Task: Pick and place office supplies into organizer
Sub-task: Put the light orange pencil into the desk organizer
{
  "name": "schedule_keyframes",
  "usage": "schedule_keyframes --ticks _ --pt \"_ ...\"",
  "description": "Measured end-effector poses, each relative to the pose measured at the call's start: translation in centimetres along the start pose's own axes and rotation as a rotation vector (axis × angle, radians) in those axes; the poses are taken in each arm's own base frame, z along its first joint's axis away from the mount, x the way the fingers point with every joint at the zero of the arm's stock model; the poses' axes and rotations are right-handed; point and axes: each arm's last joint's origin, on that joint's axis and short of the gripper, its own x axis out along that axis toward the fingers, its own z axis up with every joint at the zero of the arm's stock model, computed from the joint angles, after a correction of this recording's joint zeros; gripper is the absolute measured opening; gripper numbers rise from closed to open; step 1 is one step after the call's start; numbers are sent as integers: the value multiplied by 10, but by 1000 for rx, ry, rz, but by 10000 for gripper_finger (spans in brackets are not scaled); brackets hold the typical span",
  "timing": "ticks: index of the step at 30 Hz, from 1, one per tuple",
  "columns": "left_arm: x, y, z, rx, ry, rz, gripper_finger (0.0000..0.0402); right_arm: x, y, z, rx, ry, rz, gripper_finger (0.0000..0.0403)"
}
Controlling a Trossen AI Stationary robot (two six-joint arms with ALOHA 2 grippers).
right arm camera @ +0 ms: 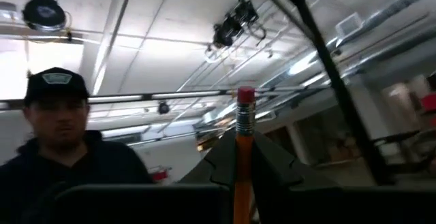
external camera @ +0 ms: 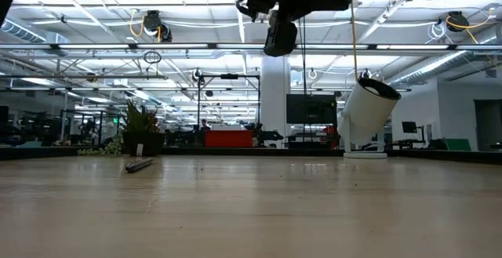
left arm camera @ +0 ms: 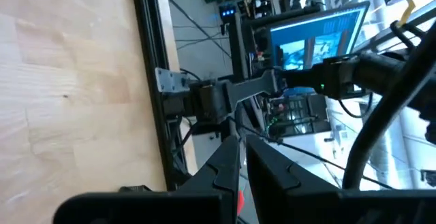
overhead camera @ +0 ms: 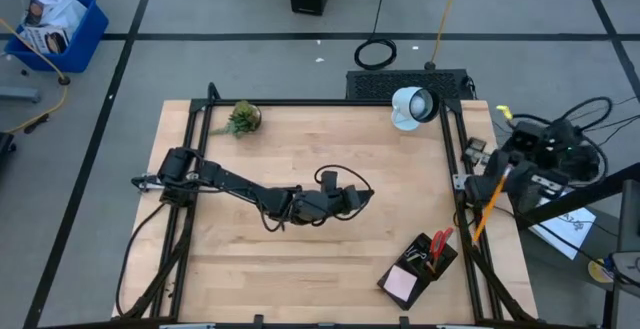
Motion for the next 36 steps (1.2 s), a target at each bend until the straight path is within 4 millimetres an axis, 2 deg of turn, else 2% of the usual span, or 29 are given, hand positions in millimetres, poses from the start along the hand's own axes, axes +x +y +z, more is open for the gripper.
schedule_keyframes --ticks 3,8,14,21,26,29,36 --pt "-3 -1 -4 9 -28 0 31 13 -4 -7 68 29 72 19" --pt "-8 -4 -12 11 -29 -14 31 36 3 -19 50 -45 195 19" --pt "-13 -5 -20 13 -43 -16 31 67 20 -55 -40 37 191 18" --pt "-14 -5 -20 32 -44 -12 31 58 42 -68 -107 143 48 18" --pt "-14 -5 -20 32 -43 -13 31 51 59 -92 -123 317 -76 21" --pt "-15 -6 -22 29 -33 -20 31 51 73 -107 -165 363 -162 21" --pt "-15 -6 -23 34 -30 -16 31 43 83 -123 -370 410 -536 21"
